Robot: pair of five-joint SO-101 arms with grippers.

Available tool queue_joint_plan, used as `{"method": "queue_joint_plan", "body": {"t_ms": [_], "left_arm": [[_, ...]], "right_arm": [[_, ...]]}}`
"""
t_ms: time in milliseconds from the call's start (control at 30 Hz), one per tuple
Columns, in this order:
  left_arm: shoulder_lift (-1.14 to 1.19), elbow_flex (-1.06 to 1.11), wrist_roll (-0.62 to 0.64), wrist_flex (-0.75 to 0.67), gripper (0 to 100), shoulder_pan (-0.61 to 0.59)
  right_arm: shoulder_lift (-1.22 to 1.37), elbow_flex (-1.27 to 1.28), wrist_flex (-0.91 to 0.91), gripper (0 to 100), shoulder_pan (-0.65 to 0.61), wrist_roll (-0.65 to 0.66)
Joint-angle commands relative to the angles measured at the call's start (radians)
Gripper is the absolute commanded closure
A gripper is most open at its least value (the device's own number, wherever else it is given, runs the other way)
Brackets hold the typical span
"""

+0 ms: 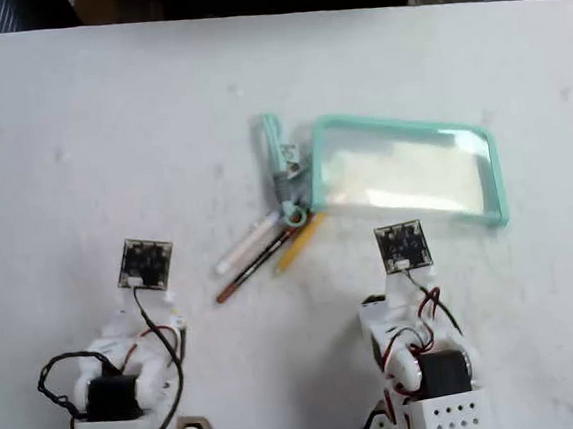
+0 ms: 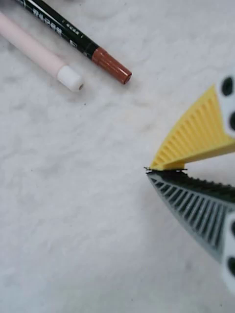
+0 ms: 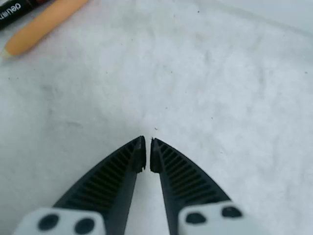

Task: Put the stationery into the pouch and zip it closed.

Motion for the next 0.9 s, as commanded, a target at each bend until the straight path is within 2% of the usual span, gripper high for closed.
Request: {"method": "queue_joint_plan", "body": {"t_ms": [0,133,333,533,733,867], "left_arm": [[-0.01,-0.011,0.006,-0.006,98,0.005],[-0.01,-0.155,0.012,-0.057,98,-0.005],[-0.01,-0.408,0.008,-0.046,98,-0.008],[-0.01,-0.569,0.005,0.068,98,-0.021],[-0.01,-0.709,-0.138,0.071,98,-0.015],[-0.012,-0.829,-0.141,0.071,98,-0.015]], "right_arm": [[-0.004,0.009,0.005,98.0,-0.001,-0.002],[-0.004,0.009,0.005,98.0,-0.001,-0.002],[-0.004,0.009,0.005,97.8,-0.001,-0.003],[-0.004,0.009,0.005,98.0,0.001,-0.003],[-0.004,0.009,0.005,97.8,-0.001,-0.002],[-0.004,0.009,0.005,98.0,-0.001,-0.002]]}}
